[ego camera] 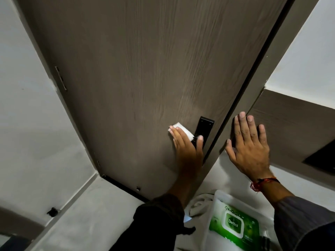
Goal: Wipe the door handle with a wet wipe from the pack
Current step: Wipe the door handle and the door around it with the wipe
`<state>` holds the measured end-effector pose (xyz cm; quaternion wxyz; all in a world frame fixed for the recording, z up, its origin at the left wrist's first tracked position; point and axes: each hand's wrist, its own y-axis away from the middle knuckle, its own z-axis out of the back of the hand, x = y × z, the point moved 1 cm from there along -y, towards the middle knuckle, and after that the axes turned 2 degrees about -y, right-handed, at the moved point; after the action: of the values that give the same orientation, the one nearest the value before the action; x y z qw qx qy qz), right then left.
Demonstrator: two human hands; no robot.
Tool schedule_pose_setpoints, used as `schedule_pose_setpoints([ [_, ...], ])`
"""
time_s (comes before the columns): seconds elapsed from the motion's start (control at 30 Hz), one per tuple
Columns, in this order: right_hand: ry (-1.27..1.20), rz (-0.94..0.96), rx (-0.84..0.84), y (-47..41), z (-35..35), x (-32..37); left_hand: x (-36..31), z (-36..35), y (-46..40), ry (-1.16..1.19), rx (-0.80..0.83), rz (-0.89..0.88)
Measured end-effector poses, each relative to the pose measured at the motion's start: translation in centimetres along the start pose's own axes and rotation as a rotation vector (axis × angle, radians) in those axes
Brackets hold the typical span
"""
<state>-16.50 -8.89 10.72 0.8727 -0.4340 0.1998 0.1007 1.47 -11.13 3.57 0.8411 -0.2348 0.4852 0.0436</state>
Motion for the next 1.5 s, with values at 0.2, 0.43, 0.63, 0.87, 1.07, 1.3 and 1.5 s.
schedule_pose_setpoints([
  [0.2,-0.013,0.012,-0.011,-0.1,-0.3,0.0,-1.4,-1.3,1.3,0.080,-0.048,0.021],
  [0.43,-0.029,0.013,0.003,-0.1,0.0,-0.1,-0.5,-1.3,-0.3,0.057,-0.035,0.087],
  [0.63,-0.043,0.007,0.004,0.0,-0.1,0.0,-1.3,-0.5,1.4,-0.042,-0.052,0.028],
  [0.87,-0.060,0.003,0.022,0.0,0.4,0.0,-0.4,-0.2,3.3,-0.407,0.165,-0.267],
  [1.07,-0.057,0.006,0.061,0.0,0.8,0.0,1.2,0.2,2.5,-0.606,0.198,-0.587],
  [1.3,-0.054,0.011,0.070,0.0,1.3,-0.3,2.6,-1.2,3.6,-0.578,0.107,-0.490],
  [1.5,-0.058,0.017,0.078,-0.2,1.3,-0.3,2.8,-1.1,3.5,-0.601,0.122,-0.504],
])
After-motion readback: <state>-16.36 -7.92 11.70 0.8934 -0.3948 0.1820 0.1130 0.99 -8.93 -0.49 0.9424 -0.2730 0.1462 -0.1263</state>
